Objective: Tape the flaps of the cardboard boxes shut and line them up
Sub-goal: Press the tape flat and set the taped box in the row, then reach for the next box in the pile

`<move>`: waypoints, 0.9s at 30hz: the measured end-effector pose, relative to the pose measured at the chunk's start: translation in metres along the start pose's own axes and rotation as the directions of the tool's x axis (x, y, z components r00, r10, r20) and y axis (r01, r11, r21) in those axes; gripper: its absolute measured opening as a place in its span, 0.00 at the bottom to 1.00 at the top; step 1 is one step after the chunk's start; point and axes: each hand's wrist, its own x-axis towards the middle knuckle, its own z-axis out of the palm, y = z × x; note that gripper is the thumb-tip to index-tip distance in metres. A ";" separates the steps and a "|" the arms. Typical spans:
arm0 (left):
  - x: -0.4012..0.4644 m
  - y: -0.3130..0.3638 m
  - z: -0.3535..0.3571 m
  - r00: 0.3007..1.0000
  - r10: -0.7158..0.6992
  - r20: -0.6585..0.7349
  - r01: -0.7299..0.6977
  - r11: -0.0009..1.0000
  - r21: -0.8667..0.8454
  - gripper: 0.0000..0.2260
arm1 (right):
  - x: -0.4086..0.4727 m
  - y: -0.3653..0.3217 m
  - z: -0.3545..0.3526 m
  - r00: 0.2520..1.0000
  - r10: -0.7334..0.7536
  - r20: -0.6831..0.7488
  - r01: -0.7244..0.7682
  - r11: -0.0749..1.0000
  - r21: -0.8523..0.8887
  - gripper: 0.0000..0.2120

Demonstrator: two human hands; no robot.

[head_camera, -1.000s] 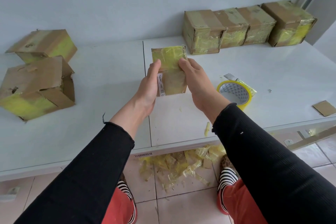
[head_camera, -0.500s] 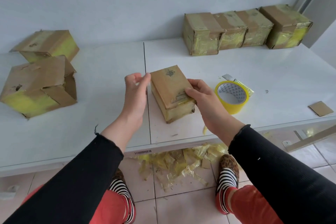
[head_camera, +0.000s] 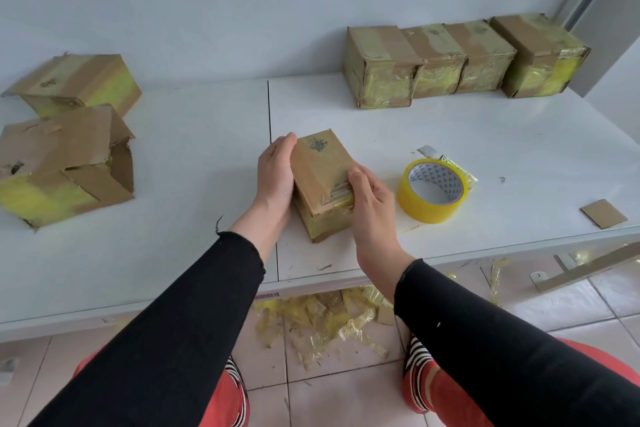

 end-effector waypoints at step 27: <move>-0.071 0.054 0.071 0.930 0.226 0.289 -0.288 0.938 0.194 0.23 | 0.010 -0.094 -0.072 0.986 -0.166 -0.002 0.165 0.982 -0.092 0.12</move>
